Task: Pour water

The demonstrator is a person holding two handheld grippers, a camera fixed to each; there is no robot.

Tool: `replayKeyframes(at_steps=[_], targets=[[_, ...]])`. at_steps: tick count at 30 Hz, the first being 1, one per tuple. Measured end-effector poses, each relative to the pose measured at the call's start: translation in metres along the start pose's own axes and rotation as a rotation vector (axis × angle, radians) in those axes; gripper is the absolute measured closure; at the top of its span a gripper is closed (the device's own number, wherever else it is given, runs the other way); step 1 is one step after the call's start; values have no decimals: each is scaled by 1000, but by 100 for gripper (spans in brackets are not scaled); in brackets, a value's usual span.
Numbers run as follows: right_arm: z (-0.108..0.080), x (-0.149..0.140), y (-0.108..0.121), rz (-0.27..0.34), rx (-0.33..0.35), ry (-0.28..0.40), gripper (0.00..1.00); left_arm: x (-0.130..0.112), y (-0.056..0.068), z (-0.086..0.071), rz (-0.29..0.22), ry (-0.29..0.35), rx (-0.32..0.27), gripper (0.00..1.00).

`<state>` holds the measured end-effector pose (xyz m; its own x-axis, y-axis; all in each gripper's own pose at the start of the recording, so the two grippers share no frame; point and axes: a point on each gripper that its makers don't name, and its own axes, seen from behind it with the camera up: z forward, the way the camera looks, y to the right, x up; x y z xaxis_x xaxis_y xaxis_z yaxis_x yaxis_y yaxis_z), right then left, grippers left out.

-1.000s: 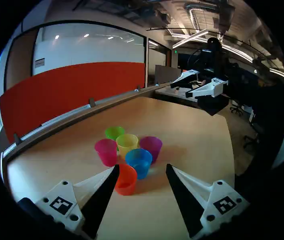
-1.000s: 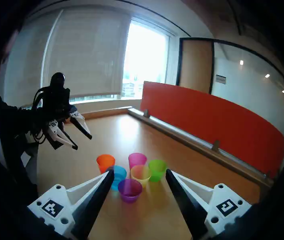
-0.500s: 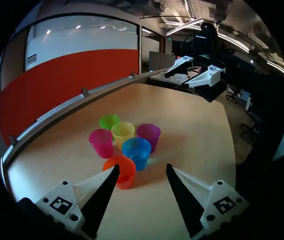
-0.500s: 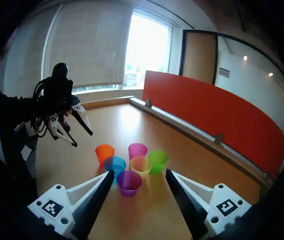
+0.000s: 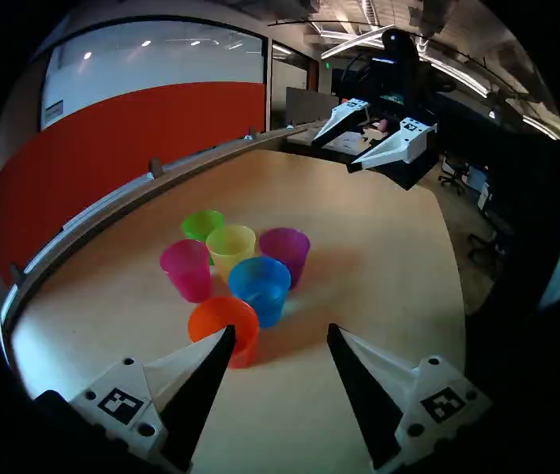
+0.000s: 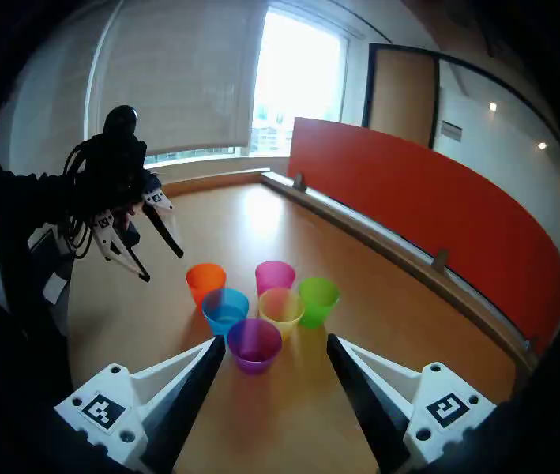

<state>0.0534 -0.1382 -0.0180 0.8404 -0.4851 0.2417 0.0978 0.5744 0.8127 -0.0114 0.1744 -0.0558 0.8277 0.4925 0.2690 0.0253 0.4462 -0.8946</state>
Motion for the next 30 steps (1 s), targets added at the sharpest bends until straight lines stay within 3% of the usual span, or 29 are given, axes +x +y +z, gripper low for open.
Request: replayKeyframes(at_steps=[30], targets=[[9,-19,11,-5,-4,-34,0,-21,24,33,15,-59,-78,14]])
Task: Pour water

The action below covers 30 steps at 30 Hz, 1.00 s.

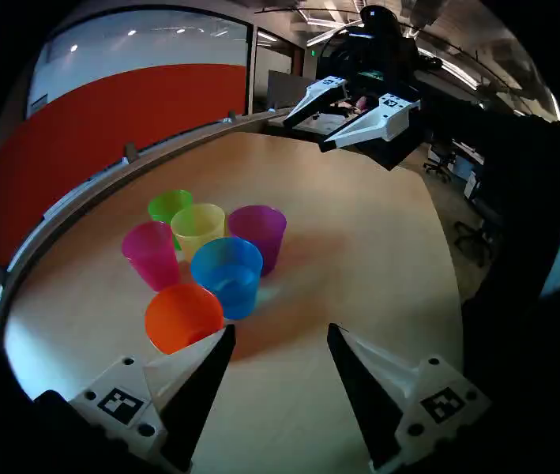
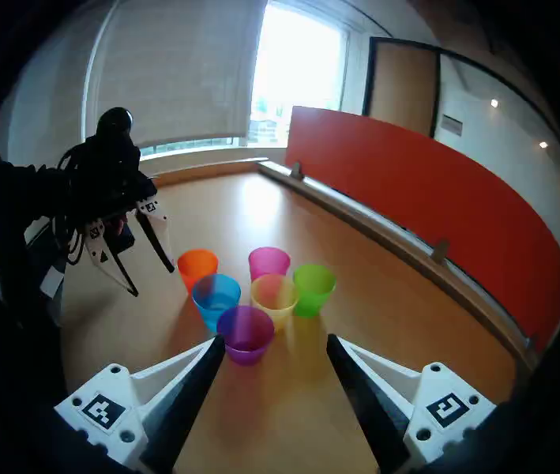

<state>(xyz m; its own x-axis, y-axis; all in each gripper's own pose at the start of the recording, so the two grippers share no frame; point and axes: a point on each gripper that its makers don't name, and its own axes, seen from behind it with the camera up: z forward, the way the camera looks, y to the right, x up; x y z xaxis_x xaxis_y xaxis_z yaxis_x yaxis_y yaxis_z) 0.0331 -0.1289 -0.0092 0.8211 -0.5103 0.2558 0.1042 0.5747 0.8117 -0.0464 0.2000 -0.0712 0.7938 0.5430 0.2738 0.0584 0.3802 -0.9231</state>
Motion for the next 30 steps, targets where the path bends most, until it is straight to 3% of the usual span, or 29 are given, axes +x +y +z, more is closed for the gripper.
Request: replayKeyframes(at_steps=[11,30], targets=[[4,-2,3,0,2,-5,0,-6,-3,9,6,-21,-1,14],[7,-5,11,0,0,-10,0,-2,-25,22,11,-19,35,14]])
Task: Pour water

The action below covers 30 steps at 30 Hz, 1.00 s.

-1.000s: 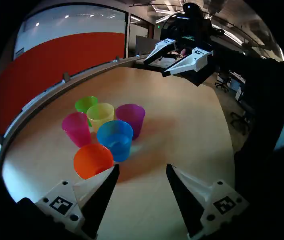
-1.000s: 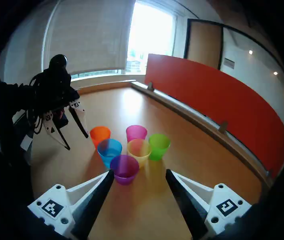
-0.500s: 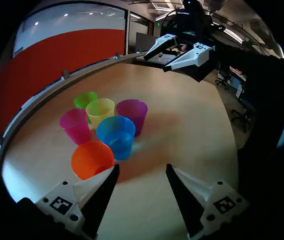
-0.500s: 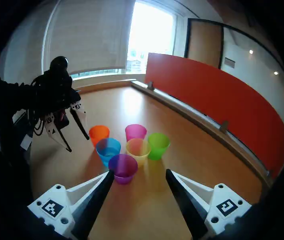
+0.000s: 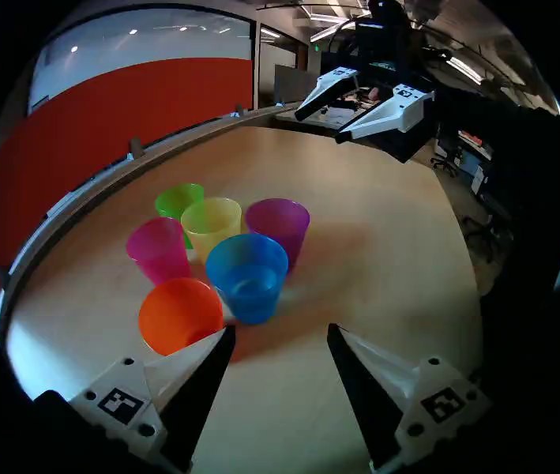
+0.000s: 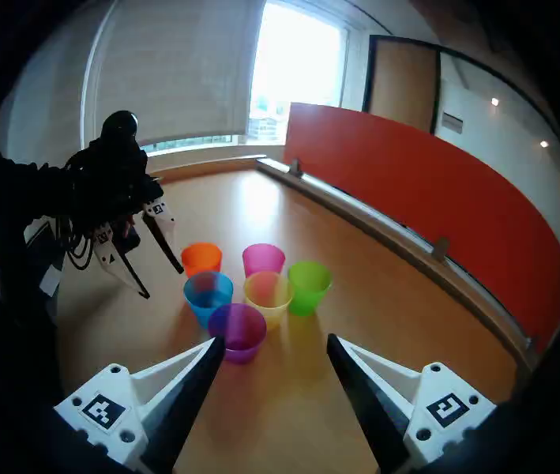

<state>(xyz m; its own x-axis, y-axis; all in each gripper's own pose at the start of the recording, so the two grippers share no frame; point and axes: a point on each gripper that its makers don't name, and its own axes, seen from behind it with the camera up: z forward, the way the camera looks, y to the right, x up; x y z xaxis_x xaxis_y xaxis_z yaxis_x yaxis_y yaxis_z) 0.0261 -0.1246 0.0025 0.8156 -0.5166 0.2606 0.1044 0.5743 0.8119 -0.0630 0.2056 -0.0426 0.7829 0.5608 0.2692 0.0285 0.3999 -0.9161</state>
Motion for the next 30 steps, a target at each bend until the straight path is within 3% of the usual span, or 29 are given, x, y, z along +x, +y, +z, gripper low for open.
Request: replayKeyframes(at_steps=[23,30], targets=[[4,-1,6,1,-4,-10,0,10,-25,22,25,-6,21,14],[5,-5,8,2,-6,-17,0,14,-26,30,36,-8,10,14]])
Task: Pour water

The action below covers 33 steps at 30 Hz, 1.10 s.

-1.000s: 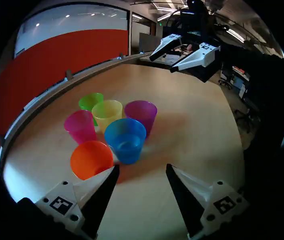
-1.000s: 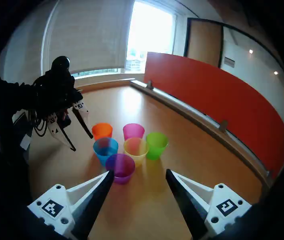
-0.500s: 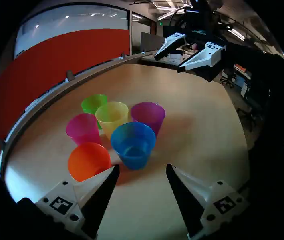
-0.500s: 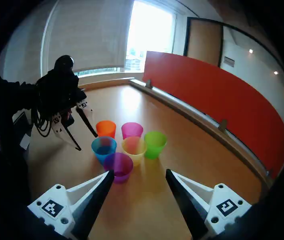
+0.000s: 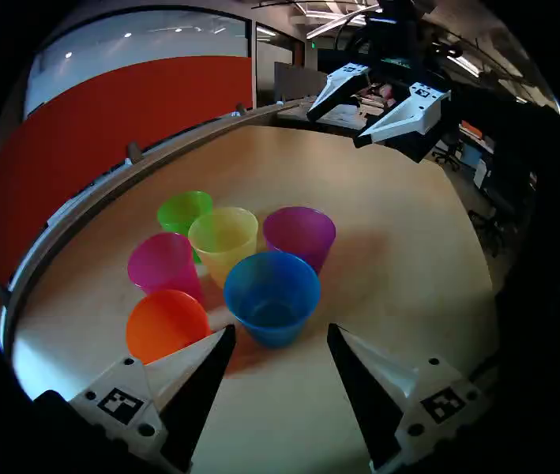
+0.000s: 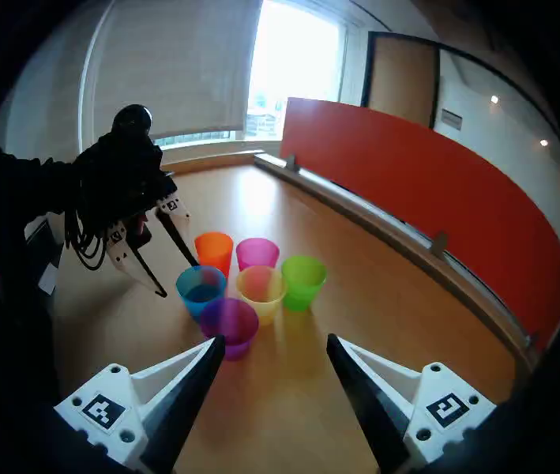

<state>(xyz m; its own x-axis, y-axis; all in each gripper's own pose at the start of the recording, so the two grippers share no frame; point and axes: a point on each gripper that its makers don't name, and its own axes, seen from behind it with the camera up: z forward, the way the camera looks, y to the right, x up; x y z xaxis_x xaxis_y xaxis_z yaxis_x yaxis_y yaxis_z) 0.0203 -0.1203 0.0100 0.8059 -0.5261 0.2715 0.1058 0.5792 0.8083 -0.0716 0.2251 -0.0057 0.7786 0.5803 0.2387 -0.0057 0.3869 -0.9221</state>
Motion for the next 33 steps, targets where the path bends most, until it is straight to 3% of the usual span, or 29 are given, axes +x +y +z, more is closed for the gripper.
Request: replayKeyframes(at_steps=[33], targets=[[2,-11,9,8,-3,-8,0,10,-9,27,39,-11,9,14]])
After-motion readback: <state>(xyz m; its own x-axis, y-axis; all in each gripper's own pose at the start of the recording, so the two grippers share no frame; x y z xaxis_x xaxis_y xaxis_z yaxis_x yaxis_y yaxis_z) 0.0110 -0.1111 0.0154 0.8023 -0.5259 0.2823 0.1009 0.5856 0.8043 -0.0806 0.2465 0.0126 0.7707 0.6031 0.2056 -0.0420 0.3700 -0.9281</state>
